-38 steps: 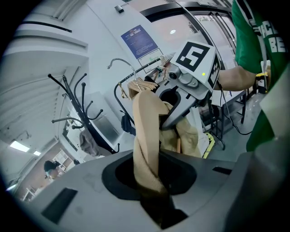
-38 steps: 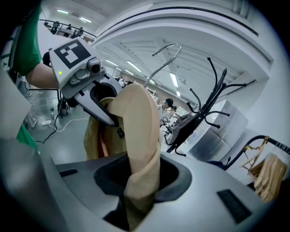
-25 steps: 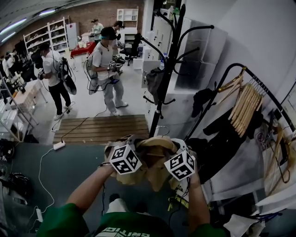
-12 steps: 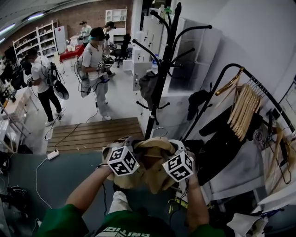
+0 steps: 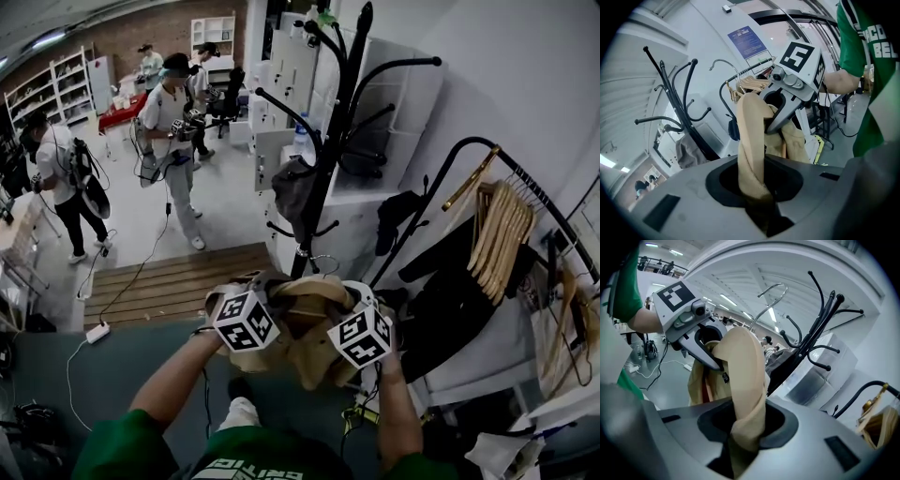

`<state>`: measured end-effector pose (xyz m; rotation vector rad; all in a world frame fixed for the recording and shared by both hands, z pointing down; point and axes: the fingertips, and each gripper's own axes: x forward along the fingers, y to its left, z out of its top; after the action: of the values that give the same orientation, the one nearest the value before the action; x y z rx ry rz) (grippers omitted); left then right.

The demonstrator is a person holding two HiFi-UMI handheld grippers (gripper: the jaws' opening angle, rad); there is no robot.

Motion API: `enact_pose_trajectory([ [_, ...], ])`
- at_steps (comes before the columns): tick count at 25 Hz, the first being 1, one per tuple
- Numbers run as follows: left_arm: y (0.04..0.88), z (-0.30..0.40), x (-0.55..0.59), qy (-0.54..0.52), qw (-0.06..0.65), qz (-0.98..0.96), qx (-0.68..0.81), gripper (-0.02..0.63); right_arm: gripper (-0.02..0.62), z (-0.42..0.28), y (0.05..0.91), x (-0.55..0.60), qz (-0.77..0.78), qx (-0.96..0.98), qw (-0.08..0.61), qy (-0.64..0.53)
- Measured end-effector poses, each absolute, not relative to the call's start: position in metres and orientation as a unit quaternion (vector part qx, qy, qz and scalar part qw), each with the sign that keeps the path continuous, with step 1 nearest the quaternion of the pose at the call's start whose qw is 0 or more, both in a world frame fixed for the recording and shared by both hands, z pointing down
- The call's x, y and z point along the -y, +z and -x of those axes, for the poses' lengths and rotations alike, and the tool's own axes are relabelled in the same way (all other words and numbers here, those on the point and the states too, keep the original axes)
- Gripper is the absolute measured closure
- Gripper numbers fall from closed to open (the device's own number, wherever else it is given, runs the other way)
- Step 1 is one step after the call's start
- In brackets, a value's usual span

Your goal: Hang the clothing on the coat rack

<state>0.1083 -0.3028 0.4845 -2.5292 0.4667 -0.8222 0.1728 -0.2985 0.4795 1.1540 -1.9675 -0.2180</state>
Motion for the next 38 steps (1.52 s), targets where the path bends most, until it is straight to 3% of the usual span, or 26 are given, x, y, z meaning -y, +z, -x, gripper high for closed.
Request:
enact_pose_trajectory([
  [38,0.449,-0.094,0.498,-0.277,0.249,0.926,-0.057,0.526,0.483,-0.156,0.444,0.480,-0.546,0.725,0.417,-0.046],
])
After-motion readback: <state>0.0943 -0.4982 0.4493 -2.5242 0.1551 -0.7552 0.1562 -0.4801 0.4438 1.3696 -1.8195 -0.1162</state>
